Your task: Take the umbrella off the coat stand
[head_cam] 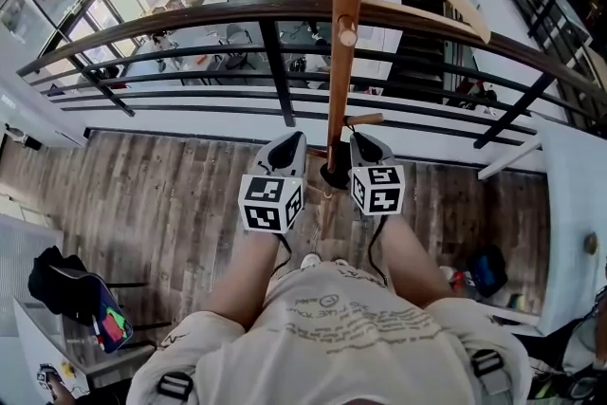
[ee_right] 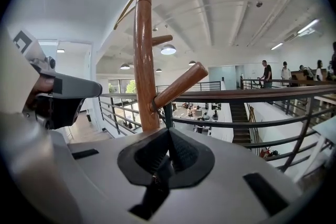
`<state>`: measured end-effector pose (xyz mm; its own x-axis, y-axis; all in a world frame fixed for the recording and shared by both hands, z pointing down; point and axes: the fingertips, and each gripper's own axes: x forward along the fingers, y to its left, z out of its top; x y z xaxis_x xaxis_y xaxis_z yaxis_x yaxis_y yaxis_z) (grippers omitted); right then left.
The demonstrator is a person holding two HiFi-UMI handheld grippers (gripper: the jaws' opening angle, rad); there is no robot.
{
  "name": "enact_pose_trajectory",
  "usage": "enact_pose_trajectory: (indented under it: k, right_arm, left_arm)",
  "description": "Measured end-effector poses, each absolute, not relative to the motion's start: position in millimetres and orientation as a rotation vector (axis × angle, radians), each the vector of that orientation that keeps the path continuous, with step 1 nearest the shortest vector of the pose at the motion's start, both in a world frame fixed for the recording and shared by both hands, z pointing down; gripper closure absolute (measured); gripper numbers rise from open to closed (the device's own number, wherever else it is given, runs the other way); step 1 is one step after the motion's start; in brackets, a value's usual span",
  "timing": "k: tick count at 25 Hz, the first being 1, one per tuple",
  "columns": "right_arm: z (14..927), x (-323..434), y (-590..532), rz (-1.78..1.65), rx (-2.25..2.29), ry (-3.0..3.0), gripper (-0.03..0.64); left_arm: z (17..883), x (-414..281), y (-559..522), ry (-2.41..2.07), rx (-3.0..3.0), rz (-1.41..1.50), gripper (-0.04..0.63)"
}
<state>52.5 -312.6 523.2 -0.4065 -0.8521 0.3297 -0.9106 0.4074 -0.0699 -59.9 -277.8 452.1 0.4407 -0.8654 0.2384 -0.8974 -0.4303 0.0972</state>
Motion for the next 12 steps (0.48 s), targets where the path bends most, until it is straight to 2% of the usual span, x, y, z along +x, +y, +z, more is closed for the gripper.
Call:
enact_pose_trajectory:
  k: [12]
  right_arm:
    - [495,79,-304,0.345,1.662,-2.429,0.612]
  left_arm:
    - [445,-39,-277,-1.487,2.532,0.221,0.592]
